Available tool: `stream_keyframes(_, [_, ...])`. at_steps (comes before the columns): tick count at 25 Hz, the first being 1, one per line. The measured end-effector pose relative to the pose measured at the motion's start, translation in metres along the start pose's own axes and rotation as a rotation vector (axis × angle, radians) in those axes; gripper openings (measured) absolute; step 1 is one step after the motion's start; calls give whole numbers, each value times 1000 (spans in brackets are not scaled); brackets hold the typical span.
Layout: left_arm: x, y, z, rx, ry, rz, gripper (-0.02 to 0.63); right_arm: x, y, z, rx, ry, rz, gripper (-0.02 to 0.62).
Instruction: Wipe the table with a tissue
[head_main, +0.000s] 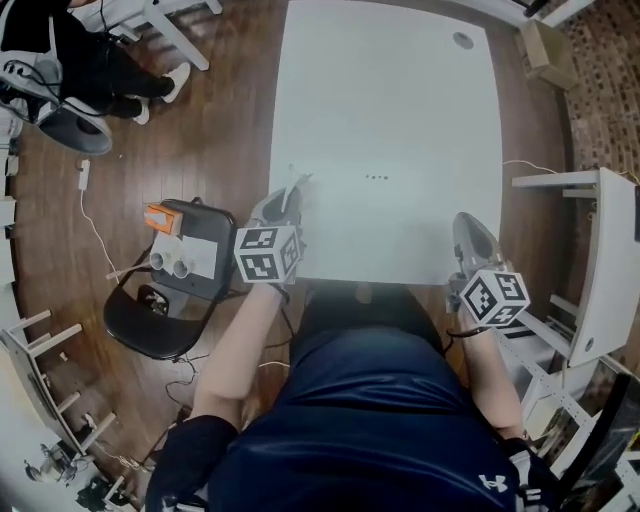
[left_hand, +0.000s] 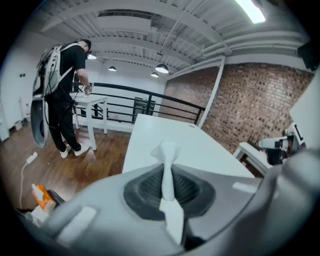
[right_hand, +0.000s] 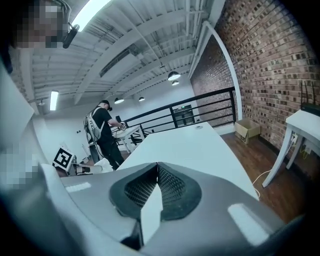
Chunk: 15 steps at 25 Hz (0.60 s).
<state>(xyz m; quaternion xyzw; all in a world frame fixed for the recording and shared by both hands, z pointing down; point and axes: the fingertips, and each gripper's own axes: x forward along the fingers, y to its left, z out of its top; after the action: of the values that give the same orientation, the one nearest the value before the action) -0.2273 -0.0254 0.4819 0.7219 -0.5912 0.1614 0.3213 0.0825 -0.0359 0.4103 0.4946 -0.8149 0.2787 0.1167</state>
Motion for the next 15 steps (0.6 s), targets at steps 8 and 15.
stream_keyframes(8, [42, 43, -17, 234, 176, 221, 9, 38, -35, -3, 72, 11, 59, 11])
stream_keyframes(15, [69, 27, -43, 161, 268, 180, 9, 55, -63, -18, 133, 47, 52, 11])
